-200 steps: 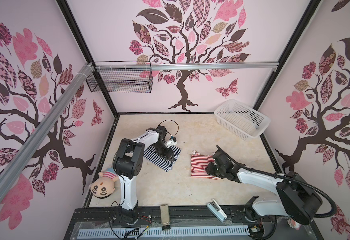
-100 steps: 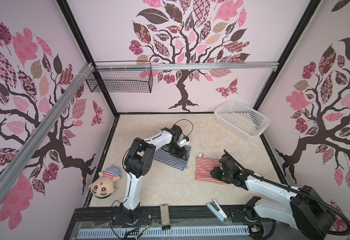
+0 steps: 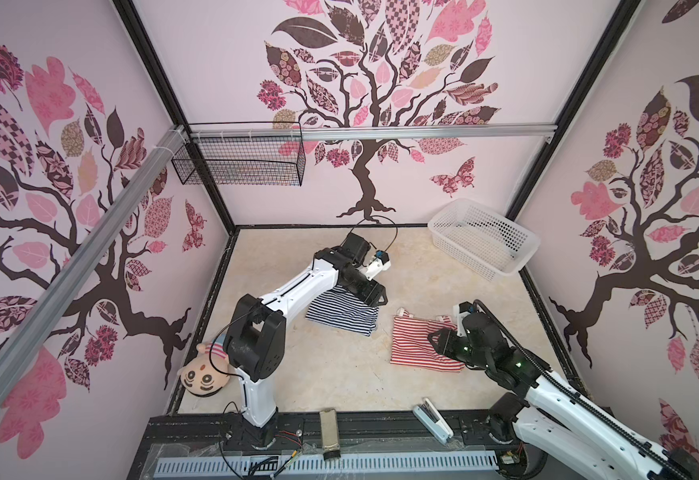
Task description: Fold and stack the tank tops
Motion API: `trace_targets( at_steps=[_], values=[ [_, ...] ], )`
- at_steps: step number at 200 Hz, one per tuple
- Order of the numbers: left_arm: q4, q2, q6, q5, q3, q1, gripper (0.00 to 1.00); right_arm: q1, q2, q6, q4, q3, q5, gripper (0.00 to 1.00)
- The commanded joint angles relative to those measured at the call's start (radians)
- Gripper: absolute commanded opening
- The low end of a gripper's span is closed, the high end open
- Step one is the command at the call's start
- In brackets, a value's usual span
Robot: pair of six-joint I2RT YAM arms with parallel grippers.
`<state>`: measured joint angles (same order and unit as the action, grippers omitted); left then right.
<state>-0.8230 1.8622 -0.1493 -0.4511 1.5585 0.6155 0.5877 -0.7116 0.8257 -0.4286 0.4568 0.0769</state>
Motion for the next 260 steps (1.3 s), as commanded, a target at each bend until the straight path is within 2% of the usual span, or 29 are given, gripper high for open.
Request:
trace_targets(
  at_steps=[1,35,64,123,173,228,237,260],
  values=[
    [-0.03,0.066,-0.033,0.025,0.0,0.062,0.72,-0.002,0.035,0.046,-0.139,-0.055,0.005,0.42],
    [-0.013,0.146,-0.028,0.016,0.035,0.084,0.73,-0.002,0.132,0.103,-0.143,-0.15,-0.027,0.43],
    [-0.026,0.222,-0.026,0.014,0.088,0.083,0.74,-0.003,0.139,0.134,-0.178,-0.203,-0.075,0.43],
    [-0.027,0.314,0.004,-0.011,0.169,0.087,0.77,-0.003,0.11,0.121,-0.233,-0.153,-0.087,0.45],
    [-0.035,0.382,0.015,-0.021,0.229,0.093,0.77,-0.003,0.107,0.111,-0.278,-0.025,-0.093,0.49],
    [-0.049,0.449,0.014,-0.032,0.268,0.113,0.78,-0.002,0.095,0.141,-0.378,0.035,-0.186,0.51],
    [-0.05,0.454,0.016,-0.049,0.268,0.115,0.76,-0.003,0.092,0.14,-0.389,0.038,-0.194,0.51],
    [-0.08,0.473,0.024,-0.078,0.281,0.131,0.64,-0.003,0.093,0.145,-0.407,0.042,-0.205,0.51]
  ],
)
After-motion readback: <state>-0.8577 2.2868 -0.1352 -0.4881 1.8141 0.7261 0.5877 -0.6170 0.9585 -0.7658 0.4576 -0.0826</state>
